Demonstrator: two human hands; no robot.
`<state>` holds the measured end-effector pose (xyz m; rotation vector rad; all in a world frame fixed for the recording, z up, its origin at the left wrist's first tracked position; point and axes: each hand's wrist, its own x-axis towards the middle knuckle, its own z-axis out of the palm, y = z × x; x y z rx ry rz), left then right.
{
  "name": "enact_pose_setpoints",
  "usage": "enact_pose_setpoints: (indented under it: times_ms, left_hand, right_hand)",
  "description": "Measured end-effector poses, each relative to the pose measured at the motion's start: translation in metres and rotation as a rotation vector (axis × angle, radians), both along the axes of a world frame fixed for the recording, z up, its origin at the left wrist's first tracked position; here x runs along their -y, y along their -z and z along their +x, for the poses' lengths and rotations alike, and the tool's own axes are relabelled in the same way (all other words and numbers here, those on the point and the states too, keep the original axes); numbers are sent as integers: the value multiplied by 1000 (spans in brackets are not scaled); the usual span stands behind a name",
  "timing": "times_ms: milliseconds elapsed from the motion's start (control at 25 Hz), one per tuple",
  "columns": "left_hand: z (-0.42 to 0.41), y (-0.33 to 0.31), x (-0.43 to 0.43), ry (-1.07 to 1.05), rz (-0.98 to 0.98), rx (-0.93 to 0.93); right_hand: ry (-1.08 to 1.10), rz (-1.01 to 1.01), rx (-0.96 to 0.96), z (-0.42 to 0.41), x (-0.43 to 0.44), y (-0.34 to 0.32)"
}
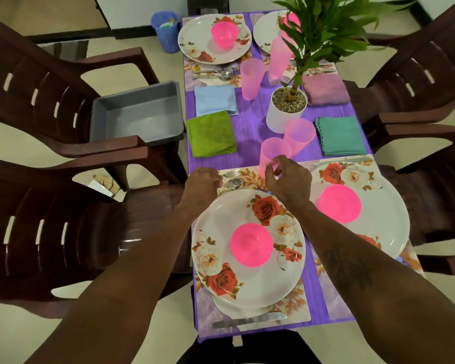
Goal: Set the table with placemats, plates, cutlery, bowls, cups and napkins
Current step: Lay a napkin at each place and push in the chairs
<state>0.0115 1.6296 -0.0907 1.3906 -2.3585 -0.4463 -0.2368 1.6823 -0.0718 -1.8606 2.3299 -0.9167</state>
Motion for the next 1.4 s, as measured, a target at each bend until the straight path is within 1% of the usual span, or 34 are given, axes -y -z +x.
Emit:
enact_pose_setpoints:
  times_ms: [80, 200, 360, 440, 560, 640, 720, 800, 880, 960, 1080, 1240, 1320, 1400]
  left_hand:
    - [-13, -6, -2, 29, -29, -9]
    - [-25, -10, -2, -6, 47, -35]
    - [-27, -6, 1, 2, 34, -49]
    - [-25, -3, 4, -35, 64, -49]
    - [-16, -1, 7, -107, 111, -44]
    - [-10, -3, 13, -152, 104, -49]
    - [-3, -4, 22, -164, 100, -31]
    - [3, -8, 34, -182, 106, 27]
    - [5, -13, 48, -206, 109, 82]
    - [4, -14, 61, -192, 124, 138]
    - [12, -3, 79, -137, 150, 244]
    - [29, 15, 94, -49, 155, 318]
    - [34, 21, 99, -5, 132, 359]
    - [35, 24, 103, 8, 117, 388]
  right_hand:
    - [-20, 14, -5, -2, -3, -1]
    - [-21, 36, 22, -5, -9, 1]
    - [-15, 32, -8, -6, -15, 3]
    - [-38, -16, -16, -2, -14, 0]
    - [-86, -141, -11, 17, -4, -9]
    - [-126, -218, 25, 40, 7, -13]
    - [-169, -229, 77, 64, 19, -13]
    - [-197, -152, 143, 81, 33, -6]
    - [-177, -3, 225, 91, 48, 5]
    - [-101, 116, 301, 98, 66, 14]
    - [59, 216, 358, 107, 90, 22]
    - [267, 358, 447, 108, 117, 30]
    - [316, 425, 487, 104, 125, 36]
    - [297, 450, 492, 104, 128, 39]
